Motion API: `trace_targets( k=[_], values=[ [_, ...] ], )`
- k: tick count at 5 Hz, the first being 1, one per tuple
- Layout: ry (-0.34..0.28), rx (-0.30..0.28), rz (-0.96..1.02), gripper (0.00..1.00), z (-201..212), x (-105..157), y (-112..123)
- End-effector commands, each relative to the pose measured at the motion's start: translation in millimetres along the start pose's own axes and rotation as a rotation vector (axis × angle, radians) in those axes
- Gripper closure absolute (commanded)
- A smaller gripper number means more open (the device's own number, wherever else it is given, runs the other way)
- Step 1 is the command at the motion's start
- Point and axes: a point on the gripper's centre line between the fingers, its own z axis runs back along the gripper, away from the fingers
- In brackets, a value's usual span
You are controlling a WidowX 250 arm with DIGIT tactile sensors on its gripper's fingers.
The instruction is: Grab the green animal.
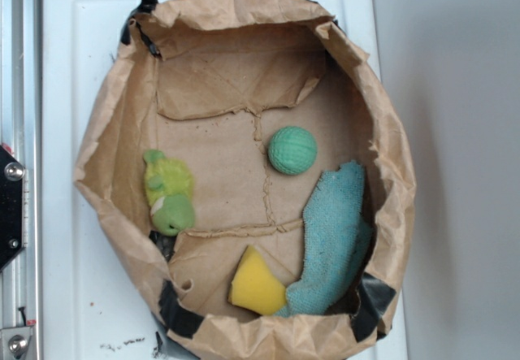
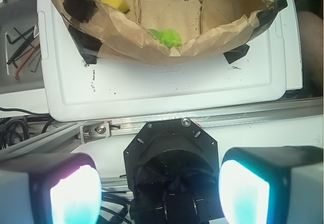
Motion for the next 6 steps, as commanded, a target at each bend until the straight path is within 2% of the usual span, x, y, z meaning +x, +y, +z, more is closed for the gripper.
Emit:
trace_targets(
  k=[1,2,3,4,5,6],
  values=[
    [0.0,0.0,0.0,0.0,0,0,0],
    [0.023,0.038,-0.02,0.0,-21,48,12],
    [0.015,0.07,-0.085,0.0,-34,90,19],
    [0.024,0.08,-0.182,0.0,-41,100,23],
    [0.016,0.103,-0.351,0.0,-57,121,30],
    [0.037,0.102,-0.501,0.0,-83,136,28]
  ],
)
